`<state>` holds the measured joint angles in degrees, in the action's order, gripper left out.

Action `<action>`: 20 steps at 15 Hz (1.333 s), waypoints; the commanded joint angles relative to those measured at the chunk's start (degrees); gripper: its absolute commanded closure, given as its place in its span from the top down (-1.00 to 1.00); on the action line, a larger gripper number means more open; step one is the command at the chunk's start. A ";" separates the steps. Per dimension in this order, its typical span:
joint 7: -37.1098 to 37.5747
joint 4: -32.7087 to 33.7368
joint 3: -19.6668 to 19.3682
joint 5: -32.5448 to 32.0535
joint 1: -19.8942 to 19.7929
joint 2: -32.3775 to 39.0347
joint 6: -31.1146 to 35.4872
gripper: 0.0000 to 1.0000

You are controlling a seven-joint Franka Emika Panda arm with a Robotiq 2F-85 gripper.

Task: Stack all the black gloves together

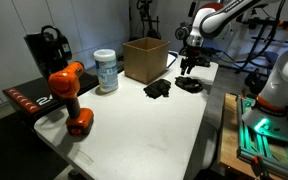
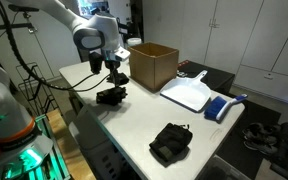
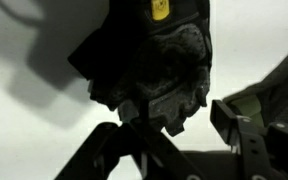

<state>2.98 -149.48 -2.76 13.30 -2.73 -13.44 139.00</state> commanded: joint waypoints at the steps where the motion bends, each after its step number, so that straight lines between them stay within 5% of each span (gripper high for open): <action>1: -0.77 -0.77 0.21 -11.31 -2.55 -3.30 -1.71 0.98; 5: -10.60 1.10 -2.98 -14.78 -2.56 -2.85 -1.28 1.00; 13: -19.96 5.85 -3.20 3.44 5.52 4.19 1.15 1.00; 20: -29.14 13.34 -0.44 13.73 6.90 14.67 1.01 1.00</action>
<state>-22.58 -139.86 -4.59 22.64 4.16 -3.83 140.84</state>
